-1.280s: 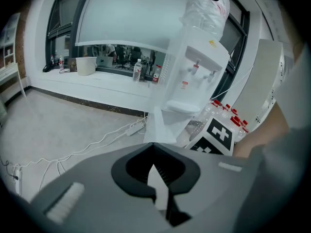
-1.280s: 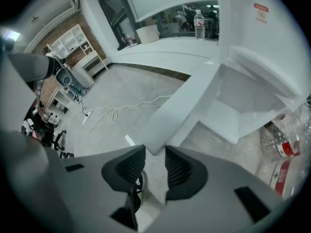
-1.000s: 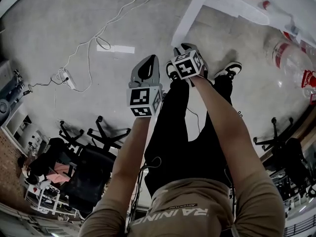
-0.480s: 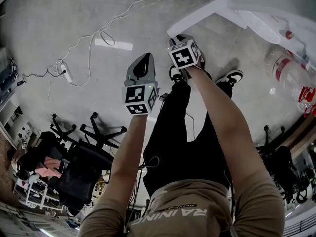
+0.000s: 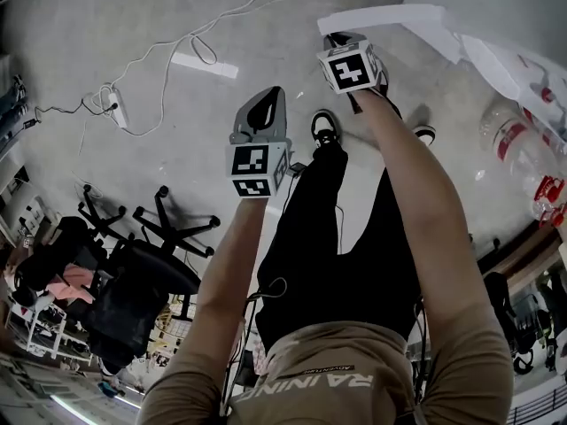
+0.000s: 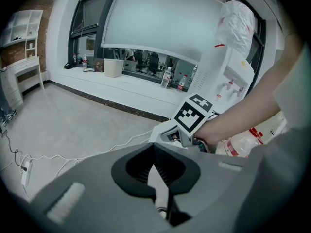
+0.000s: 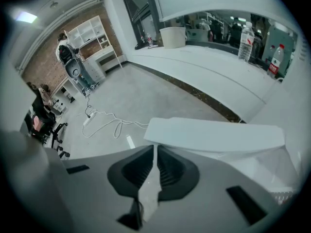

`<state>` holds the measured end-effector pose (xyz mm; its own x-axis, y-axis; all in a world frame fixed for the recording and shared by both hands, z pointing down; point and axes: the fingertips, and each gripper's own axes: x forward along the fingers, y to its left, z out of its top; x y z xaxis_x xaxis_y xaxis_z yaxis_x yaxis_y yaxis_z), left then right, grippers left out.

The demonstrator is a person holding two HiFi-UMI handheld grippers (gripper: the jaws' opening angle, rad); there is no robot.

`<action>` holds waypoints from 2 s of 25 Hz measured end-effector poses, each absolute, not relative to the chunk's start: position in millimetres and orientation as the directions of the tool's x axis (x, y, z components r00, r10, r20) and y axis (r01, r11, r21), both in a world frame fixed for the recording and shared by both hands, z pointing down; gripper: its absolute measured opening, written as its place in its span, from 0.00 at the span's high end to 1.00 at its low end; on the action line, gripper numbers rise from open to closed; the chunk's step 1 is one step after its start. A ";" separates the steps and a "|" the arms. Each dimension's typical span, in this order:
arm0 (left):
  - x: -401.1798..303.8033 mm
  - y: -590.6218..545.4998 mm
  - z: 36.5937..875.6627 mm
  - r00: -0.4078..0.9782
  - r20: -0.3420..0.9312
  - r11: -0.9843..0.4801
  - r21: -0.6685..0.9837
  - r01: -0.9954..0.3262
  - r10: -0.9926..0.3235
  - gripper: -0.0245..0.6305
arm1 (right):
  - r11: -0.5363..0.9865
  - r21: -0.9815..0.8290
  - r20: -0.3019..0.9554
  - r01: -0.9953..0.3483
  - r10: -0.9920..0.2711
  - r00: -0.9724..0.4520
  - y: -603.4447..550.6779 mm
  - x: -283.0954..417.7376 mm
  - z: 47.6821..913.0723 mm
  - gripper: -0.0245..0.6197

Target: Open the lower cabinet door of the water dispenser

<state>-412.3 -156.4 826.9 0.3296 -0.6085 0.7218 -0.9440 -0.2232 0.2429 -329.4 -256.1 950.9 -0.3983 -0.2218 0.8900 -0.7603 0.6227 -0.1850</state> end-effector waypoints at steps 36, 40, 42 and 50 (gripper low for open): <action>-222.7 -104.9 667.8 0.510 0.696 -0.539 0.207 -0.816 -0.506 0.96 | 0.380 -0.249 0.790 -0.891 -0.453 -0.414 -92.4 -109.7 676.6 0.95; -211.4 -112.5 612.0 0.509 0.683 -0.537 0.199 -0.820 -0.523 0.96 | 0.408 -0.234 0.765 -0.882 -0.483 -0.426 -89.5 -86.0 629.0 0.95; -206.7 -115.4 582.9 0.506 0.669 -0.525 0.198 -0.828 -0.545 0.96 | 0.434 -0.212 0.746 -0.876 -0.507 -0.432 -92.1 -77.6 601.3 0.95; -183.7 -109.7 488.1 0.538 0.604 -0.563 0.173 -0.808 -0.587 0.96 | 0.493 -0.199 0.614 -0.847 -0.611 -0.500 -104.7 -75.1 488.5 0.95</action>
<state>-183.7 -109.7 488.1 0.5384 -0.5872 0.6044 -0.8081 -0.5631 0.1728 -75.1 -104.7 488.5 -0.5003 -0.6106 0.6140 -0.8467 0.4933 -0.1993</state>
